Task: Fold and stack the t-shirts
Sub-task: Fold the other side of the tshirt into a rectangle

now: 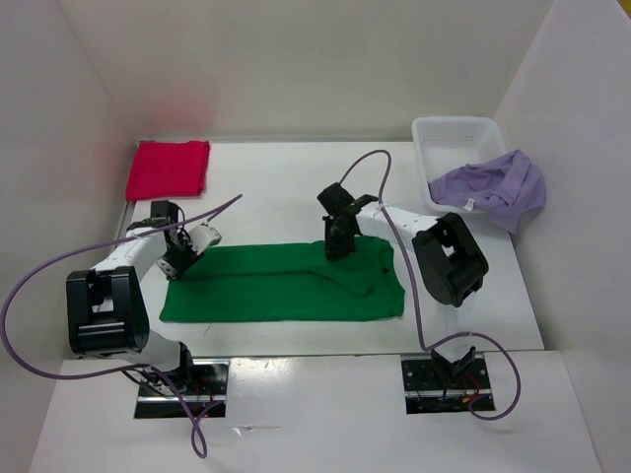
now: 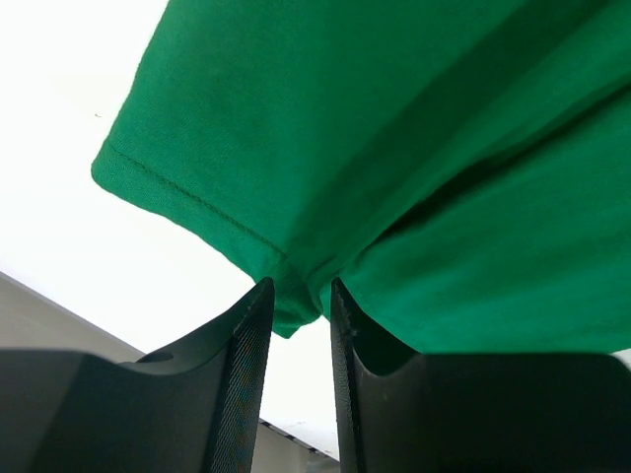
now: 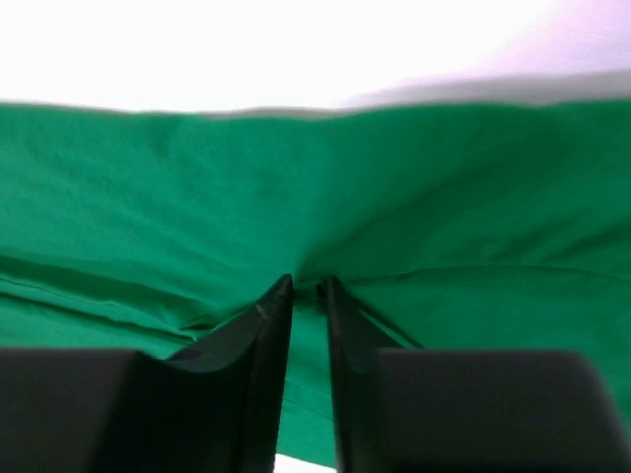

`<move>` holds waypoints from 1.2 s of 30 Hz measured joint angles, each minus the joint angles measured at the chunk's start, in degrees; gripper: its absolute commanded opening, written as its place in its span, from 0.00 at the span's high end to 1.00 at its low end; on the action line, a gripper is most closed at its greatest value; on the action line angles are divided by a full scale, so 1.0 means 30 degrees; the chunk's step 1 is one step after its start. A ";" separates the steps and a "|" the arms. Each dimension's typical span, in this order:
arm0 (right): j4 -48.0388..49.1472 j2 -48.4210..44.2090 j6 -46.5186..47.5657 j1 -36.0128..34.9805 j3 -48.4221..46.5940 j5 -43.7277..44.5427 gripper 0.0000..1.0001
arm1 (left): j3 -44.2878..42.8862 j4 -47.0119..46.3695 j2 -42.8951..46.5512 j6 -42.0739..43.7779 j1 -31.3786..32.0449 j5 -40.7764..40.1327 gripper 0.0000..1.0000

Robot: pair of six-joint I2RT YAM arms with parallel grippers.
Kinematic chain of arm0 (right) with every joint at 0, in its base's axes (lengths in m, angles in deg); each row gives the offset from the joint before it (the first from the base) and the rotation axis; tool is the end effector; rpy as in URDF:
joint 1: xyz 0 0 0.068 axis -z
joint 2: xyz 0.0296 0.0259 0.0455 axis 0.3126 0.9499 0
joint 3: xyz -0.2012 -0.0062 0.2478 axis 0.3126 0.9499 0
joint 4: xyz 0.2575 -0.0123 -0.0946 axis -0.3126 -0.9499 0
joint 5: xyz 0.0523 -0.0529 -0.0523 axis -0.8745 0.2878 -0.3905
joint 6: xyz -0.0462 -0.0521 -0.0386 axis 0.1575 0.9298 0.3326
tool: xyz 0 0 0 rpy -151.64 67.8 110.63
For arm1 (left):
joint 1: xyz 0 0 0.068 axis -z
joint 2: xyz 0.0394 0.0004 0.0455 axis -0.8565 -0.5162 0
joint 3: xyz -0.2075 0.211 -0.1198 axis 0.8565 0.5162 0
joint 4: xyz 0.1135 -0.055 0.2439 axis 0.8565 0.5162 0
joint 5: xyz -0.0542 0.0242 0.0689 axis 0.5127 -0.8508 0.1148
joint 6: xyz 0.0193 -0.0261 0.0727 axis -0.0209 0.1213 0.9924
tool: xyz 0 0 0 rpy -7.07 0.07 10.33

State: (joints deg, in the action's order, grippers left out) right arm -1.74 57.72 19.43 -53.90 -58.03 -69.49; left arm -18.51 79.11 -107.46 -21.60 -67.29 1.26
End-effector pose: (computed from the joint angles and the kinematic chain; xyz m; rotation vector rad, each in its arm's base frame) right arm 0.3487 0.2514 0.1800 -0.0165 2.8235 0.3249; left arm 0.2800 0.0428 0.1876 0.9588 2.6907 0.2481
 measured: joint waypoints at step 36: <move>-0.2812 -0.6288 -0.2521 -0.4503 0.4634 -0.2652 0.58 | 0.0029 -0.0015 0.0707 0.0015 0.0000 -0.1137 0.56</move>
State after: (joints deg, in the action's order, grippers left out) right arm -10.17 38.86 11.87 -67.41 -44.12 -77.45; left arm -18.42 79.06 -105.34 -21.56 -67.29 -2.15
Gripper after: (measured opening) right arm 0.373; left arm 0.437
